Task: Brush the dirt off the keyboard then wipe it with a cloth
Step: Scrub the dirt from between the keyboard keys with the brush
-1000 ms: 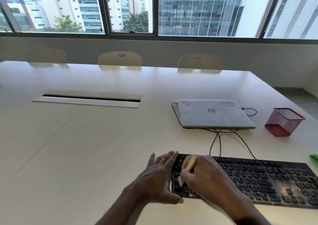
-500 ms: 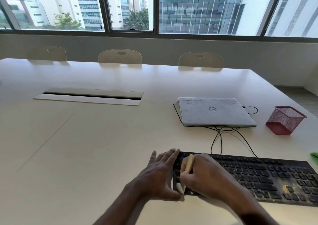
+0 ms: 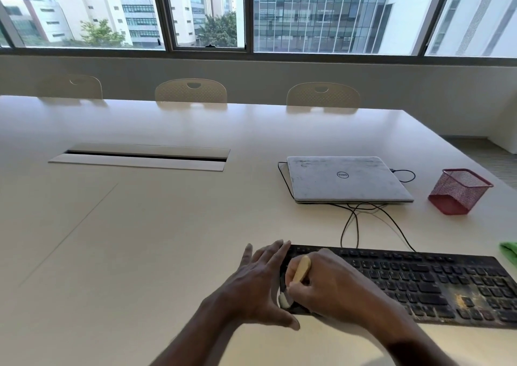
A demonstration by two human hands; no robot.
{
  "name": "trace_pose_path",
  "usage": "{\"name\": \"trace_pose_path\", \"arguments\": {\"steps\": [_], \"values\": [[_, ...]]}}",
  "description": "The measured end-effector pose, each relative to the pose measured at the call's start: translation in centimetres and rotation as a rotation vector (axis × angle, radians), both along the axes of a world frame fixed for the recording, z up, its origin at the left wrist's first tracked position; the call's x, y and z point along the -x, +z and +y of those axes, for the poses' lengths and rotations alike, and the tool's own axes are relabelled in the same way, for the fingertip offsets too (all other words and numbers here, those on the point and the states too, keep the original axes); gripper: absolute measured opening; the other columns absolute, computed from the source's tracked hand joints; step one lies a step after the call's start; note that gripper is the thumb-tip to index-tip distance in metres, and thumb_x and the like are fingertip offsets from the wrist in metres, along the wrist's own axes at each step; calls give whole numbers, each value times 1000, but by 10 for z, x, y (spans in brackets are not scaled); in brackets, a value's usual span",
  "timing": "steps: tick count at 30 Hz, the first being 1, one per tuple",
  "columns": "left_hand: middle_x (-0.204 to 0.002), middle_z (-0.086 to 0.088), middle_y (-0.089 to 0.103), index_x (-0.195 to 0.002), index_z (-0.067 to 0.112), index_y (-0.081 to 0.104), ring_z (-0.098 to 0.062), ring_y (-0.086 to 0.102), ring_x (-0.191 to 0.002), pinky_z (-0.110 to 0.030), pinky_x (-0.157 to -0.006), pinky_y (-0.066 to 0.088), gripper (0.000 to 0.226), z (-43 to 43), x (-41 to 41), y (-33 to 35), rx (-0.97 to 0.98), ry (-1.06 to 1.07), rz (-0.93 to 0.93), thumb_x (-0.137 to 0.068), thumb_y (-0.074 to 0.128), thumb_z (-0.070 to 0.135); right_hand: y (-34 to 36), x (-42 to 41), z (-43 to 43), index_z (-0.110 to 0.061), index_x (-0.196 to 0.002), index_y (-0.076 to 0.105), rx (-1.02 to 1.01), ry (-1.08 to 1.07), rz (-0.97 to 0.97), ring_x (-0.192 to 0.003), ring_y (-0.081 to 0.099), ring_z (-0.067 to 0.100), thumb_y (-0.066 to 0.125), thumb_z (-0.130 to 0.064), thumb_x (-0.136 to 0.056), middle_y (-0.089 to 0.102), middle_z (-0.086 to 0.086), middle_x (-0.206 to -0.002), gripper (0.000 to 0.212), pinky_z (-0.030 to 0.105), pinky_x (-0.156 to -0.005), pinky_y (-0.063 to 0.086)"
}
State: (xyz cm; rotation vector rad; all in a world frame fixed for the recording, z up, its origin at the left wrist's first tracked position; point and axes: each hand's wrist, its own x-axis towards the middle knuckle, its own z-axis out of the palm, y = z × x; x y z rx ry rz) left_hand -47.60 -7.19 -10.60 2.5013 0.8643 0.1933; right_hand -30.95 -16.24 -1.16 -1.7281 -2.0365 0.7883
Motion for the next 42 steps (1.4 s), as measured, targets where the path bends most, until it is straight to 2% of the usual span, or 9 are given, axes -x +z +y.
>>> {"name": "trace_pose_path", "arguments": {"steps": [3,7,11,16,20,26,32,39,42], "values": [[-170,8,-5,-161,28,-17,-3,-15,-153,-44,-124,-18,146,-1,0,0,9,19,-16,-61,78,80,5,-11,-1,-14,-74,68,33,-3,-53,-50,47,6,61,-22,-86,66,5,-66,16,28,-56,51],[-170,11,-2,-161,27,-15,-2,-11,-154,-47,-125,-14,150,-2,-2,-1,2,39,-28,-57,77,84,12,-24,-3,-24,-75,68,15,-16,17,-51,48,2,62,-20,-88,63,-7,-62,15,18,-55,46],[-170,9,-5,-161,26,-17,-4,-14,-154,-49,-125,-15,150,-2,-3,0,-10,33,-2,-57,75,85,4,-33,-10,-24,-76,69,49,3,-52,-57,55,2,65,-24,-85,70,-2,-73,10,17,-58,47],[-170,8,-8,-160,27,-18,-4,-17,-153,-50,-124,-16,150,-1,-5,0,-2,31,10,-58,74,85,4,-34,-12,-26,-78,69,-34,-37,-5,-52,54,3,64,-24,-90,66,-7,-66,13,13,-53,42],[-170,7,-7,-160,27,-19,-5,-17,-153,-53,-124,-15,150,-1,-11,1,3,28,16,-58,75,84,-1,-32,-18,-25,-77,68,-37,-57,-52,-51,53,5,62,-28,-87,70,0,-69,12,17,-53,48],[-170,5,-8,-160,27,-19,-6,-17,-153,-52,-124,-16,149,-4,-15,1,-19,30,38,-59,76,83,1,-36,-20,-24,-77,68,-99,-126,1,-47,49,4,62,-21,-92,62,-4,-59,16,15,-50,43],[-170,4,-10,-159,26,-20,-1,-21,-147,-51,-124,-16,148,-7,-22,5,-26,27,67,-62,77,81,3,-36,-23,-19,-76,69,-48,-89,18,-47,49,4,61,-20,-88,66,1,-63,15,16,-53,47],[-169,4,-14,-157,28,-24,-8,-23,-151,-51,-122,-18,148,-12,-27,9,-25,51,99,-62,76,81,3,-41,-25,-20,-77,69,-26,-28,8,-49,47,5,60,-22,-89,67,3,-67,15,17,-52,46],[-169,4,-16,-157,29,-24,-10,-25,-151,-51,-123,-18,149,-14,-30,11,-19,59,117,-61,76,81,4,-43,-25,-22,-78,69,-70,-29,61,-50,49,5,59,-21,-88,67,-2,-65,14,15,-52,43]]}}
